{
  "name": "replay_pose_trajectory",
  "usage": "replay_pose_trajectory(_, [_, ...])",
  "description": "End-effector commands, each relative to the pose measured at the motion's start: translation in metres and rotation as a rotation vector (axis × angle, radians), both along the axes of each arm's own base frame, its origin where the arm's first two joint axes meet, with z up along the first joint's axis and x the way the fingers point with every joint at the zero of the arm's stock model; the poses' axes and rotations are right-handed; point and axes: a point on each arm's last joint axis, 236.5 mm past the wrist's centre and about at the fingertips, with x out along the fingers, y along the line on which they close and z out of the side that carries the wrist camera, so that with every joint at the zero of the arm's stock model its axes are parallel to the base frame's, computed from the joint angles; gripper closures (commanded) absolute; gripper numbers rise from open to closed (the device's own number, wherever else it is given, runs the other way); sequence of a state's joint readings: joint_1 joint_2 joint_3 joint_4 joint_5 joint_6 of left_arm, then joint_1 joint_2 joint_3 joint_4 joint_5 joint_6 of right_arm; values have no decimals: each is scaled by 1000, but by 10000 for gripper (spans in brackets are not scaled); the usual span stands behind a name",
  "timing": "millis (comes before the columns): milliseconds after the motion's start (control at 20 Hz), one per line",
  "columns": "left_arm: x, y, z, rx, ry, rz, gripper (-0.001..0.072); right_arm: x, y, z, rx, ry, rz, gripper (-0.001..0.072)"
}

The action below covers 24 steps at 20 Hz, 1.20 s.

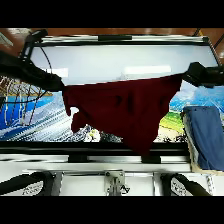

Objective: Fold the shirts.

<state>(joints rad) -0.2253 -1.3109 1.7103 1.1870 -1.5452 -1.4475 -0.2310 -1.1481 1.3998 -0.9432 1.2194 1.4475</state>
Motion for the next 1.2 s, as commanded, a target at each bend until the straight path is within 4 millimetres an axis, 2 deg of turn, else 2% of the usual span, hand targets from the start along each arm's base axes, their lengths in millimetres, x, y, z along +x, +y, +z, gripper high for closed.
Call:
replay_pose_trajectory(0, [77, -13, -36, -48, -83, 89, 668, 84, 14, -15, 142, -175, -104, 642])
replay_pose_trajectory(100, [114, -15, -39, -84, -175, 147, 668, 109, 28, -35, 99, -204, -117, 642])
replay_pose_trajectory(150, [125, -15, -45, -92, -184, 165, 667, 116, 36, -50, 83, -191, -112, 642])
replay_pose_trajectory(200, [130, -16, -57, -96, -160, 186, 668, 120, 42, -68, 79, -156, -109, 642])
replay_pose_trajectory(300, [126, -17, -85, -85, -62, 207, 656, 118, 56, -104, 89, -56, -94, 625])
replay_pose_trajectory(350, [121, -17, -96, -74, -13, 207, 530, 116, 60, -113, 100, -23, -87, 484])
replay_pose_trajectory(400, [114, -15, -103, -59, 22, 198, 253, 113, 65, -114, 115, -8, -72, 191])
replay_pose_trajectory(450, [111, -8, -104, -39, 33, 190, 94, 110, 63, -109, 112, -7, -57, 141])
replay_pose_trajectory(500, [108, 8, -102, -5, 47, 199, 101, 104, 57, -100, 103, -3, -41, 141])
replay_pose_trajectory(550, [104, 28, -98, 34, 61, 215, 115, 94, 45, -90, 58, 0, -12, 141])
replay_pose_trajectory(600, [98, 51, -92, 64, 82, 240, 117, 76, 23, -87, -31, 31, 11, 144])
replay_pose_trajectory(650, [91, 72, -88, 79, 108, 269, 117, 54, -6, -93, -144, 95, 17, 144])
replay_pose_trajectory(750, [68, 110, -87, 94, 199, 325, 117, -9, -80, -113, -382, 323, -9, 154])
replay_pose_trajectory(800, [54, 120, -92, 91, 254, 337, 117, -40, -109, -120, -446, 424, -21, 154])
replay_pose_trajectory(850, [40, 123, -101, 77, 303, 346, 117, -64, -126, -126, -453, 495, -36, 154])
replay_pose_trajectory(950, [5, 118, -133, 46, 387, 362, 117, -99, -139, -142, -377, 564, -92, 154])
replay_pose_trajectory(1050, [-27, 98, -165, -46, 425, 401, 117, -114, -128, -154, -264, 549, -109, 154])
replay_pose_trajectory(1150, [-42, 77, -178, -166, 397, 441, 117, -122, -112, -163, -210, 529, -83, 154])
